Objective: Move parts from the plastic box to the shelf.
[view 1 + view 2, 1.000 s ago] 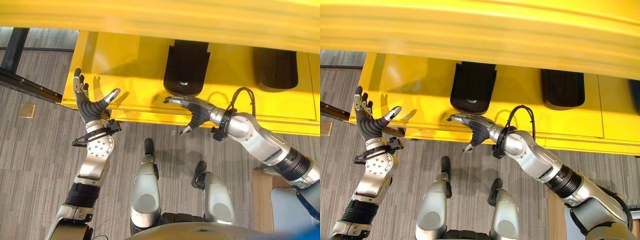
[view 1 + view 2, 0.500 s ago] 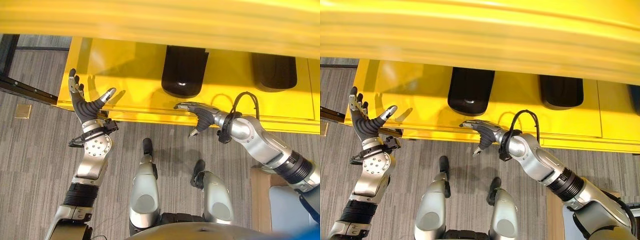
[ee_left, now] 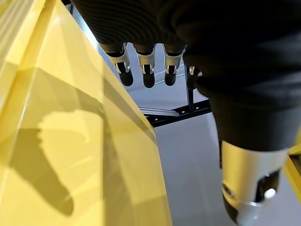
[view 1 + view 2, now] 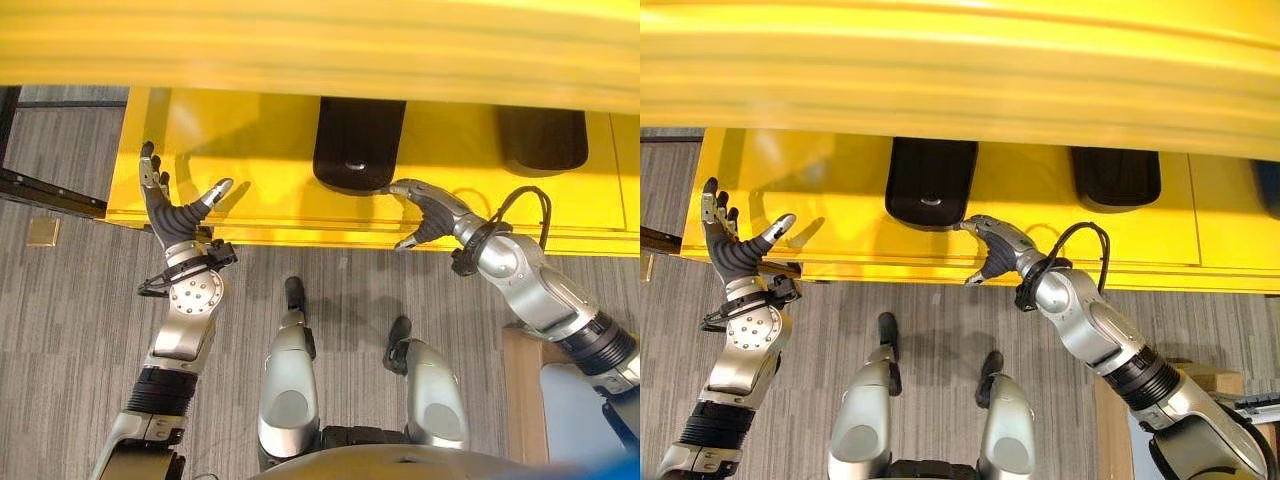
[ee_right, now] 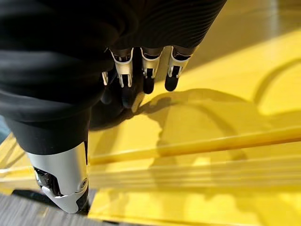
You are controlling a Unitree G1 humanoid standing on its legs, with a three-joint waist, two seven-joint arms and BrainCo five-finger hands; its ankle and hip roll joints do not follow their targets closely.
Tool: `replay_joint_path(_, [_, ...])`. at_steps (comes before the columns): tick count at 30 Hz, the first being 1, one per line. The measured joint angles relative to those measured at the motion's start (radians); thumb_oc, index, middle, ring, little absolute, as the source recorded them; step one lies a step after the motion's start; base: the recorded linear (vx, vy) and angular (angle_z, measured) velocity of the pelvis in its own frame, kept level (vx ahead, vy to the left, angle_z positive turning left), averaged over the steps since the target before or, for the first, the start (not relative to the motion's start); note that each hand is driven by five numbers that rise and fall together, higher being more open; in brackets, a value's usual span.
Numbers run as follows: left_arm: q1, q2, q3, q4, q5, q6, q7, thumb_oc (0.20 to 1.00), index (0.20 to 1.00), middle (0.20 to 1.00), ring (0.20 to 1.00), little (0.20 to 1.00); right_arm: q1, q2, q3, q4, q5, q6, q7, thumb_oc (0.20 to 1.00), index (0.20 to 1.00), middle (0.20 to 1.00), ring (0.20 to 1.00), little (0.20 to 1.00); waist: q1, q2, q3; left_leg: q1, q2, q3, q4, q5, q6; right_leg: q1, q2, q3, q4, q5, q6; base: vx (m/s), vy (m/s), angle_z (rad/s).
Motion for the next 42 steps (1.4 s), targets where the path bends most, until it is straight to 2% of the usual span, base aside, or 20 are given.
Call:
replay_joint_path(3, [0.003, 0.0, 0.0, 0.0, -0.005, 0.004, 0.001, 1.0, 1.0, 1.0, 1.0, 1.0, 0.017, 0.018, -0.012, 0.005, 0.001, 0.004, -0.051, 1.0, 1.0, 1.0, 1.0, 1.0, -0.009, 0.004, 0.002, 0.0, -0.001, 0.0, 0.0, 0.0, 0.0, -0.001, 0.0, 0.001, 0.0, 0.0, 0.0, 0.0, 0.0, 0.0])
replay_joint_path(13, [0.004, -0.004, 0.0, 0.0, -0.008, 0.02, 0.001, 1.0, 1.0, 1.0, 1.0, 1.0, 0.02, 0.043, -0.018, 0.031, 0.001, 0.019, -0.126, 1.0, 1.0, 1.0, 1.0, 1.0, -0.014, 0.029, 0.015, -0.003, -0.001, 0.01, -0.002, -0.001, -0.001, -0.019, -0.002, 0.013, 0.017, -0.006, -0.001, 0.0, 0.006, -0.02])
replay_joint_path(19, [0.005, -0.004, 0.0, 0.0, -0.009, 0.02, -0.001, 1.0, 1.0, 1.0, 1.0, 1.0, 0.02, 0.041, -0.043, 0.048, 0.0, 0.033, -0.105, 1.0, 1.0, 1.0, 1.0, 1.0, -0.018, 0.033, 0.016, -0.003, -0.001, 0.01, -0.003, -0.001, -0.001, -0.02, -0.002, 0.013, 0.019, -0.01, -0.001, 0.0, 0.0, 0.0])
replay_joint_path(21, [0.012, -0.005, 0.001, -0.004, -0.011, 0.021, 0.0, 1.0, 1.0, 1.0, 1.0, 1.0, 0.085, 0.042, -0.072, 0.008, 0.004, 0.057, -0.155, 1.0, 1.0, 1.0, 1.0, 1.0, -0.018, 0.033, 0.015, -0.003, -0.001, 0.011, -0.005, -0.001, -0.002, -0.02, -0.002, 0.013, 0.018, -0.011, 0.0, 0.0, 0.016, 0.01])
replay_joint_path(23, [0.022, -0.007, 0.0, -0.01, -0.011, 0.022, 0.028, 1.0, 1.0, 1.0, 1.0, 1.0, 0.174, 0.069, -0.137, -0.014, 0.043, 0.065, -0.271, 1.0, 1.0, 1.0, 1.0, 1.0, -0.025, 0.033, 0.016, -0.003, -0.001, 0.016, -0.007, -0.001, -0.002, -0.021, -0.002, 0.013, 0.017, -0.011, 0.0, -0.02, 0.048, -0.01])
replay_joint_path(28, [0.034, -0.018, -0.002, -0.011, -0.013, 0.022, 0.059, 1.0, 1.0, 1.0, 1.0, 1.0, 0.192, 0.111, -0.192, 0.012, 0.064, 0.074, -0.471, 1.0, 1.0, 1.0, 1.0, 1.0, -0.058, 0.034, 0.016, -0.003, -0.001, 0.028, -0.011, -0.001, -0.001, -0.037, -0.002, 0.028, 0.02, -0.008, 0.0, -0.02, 0.052, -0.1])
replay_joint_path(29, [0.042, -0.019, -0.002, -0.015, -0.016, 0.022, 0.064, 1.0, 1.0, 1.0, 1.0, 1.0, 0.22, 0.12, -0.232, 0.016, 0.081, 0.063, -0.53, 1.0, 1.0, 1.0, 1.0, 1.0, -0.068, 0.035, 0.016, -0.003, -0.001, 0.029, -0.011, -0.001, -0.001, -0.037, -0.002, 0.029, 0.019, -0.008, 0.0, 0.0, 0.049, -0.03])
replay_joint_path(31, [0.043, -0.019, -0.001, -0.02, -0.03, 0.022, 0.065, 1.0, 1.0, 1.0, 1.0, 1.0, 0.244, 0.117, -0.258, 0.017, 0.083, 0.049, -0.574, 1.0, 1.0, 1.0, 1.0, 1.0, -0.075, 0.037, 0.017, -0.003, -0.001, 0.029, -0.012, -0.001, -0.001, -0.038, -0.001, 0.029, 0.017, -0.008, 0.0, 0.0, 0.051, -0.02])
replay_joint_path(32, [0.049, -0.018, 0.0, -0.027, -0.038, 0.022, 0.065, 1.0, 1.0, 1.0, 1.0, 1.0, 0.261, 0.119, -0.285, 0.013, 0.082, 0.008, -0.583, 1.0, 1.0, 1.0, 1.0, 1.0, -0.08, 0.039, 0.017, -0.002, -0.001, 0.031, -0.013, -0.001, -0.001, -0.038, -0.001, 0.031, 0.016, -0.008, 0.0, 0.0, 0.05, -0.03])
replay_joint_path(39, [0.056, -0.022, 0.0, -0.055, -0.047, 0.021, 0.067, 1.0, 1.0, 1.0, 1.0, 1.0, 0.259, 0.119, -0.275, -0.127, 0.079, -0.137, -0.578, 1.0, 1.0, 1.0, 1.0, 1.0, -0.088, 0.072, 0.02, 0.001, -0.001, 0.036, -0.013, -0.001, -0.001, -0.041, -0.001, 0.035, 0.019, -0.008, 0.0, -0.01, 0.019, -0.02])
replay_joint_path(42, [0.055, -0.038, 0.0, -0.055, -0.048, 0.021, 0.067, 1.0, 1.0, 1.0, 1.0, 1.0, 0.255, 0.119, -0.261, -0.125, 0.08, -0.174, -0.571, 1.0, 1.0, 1.0, 1.0, 1.0, -0.084, 0.077, 0.02, 0.0, -0.001, 0.044, -0.014, -0.001, -0.001, -0.053, -0.002, 0.046, 0.024, -0.008, 0.0, -0.04, 0.012, -0.08])
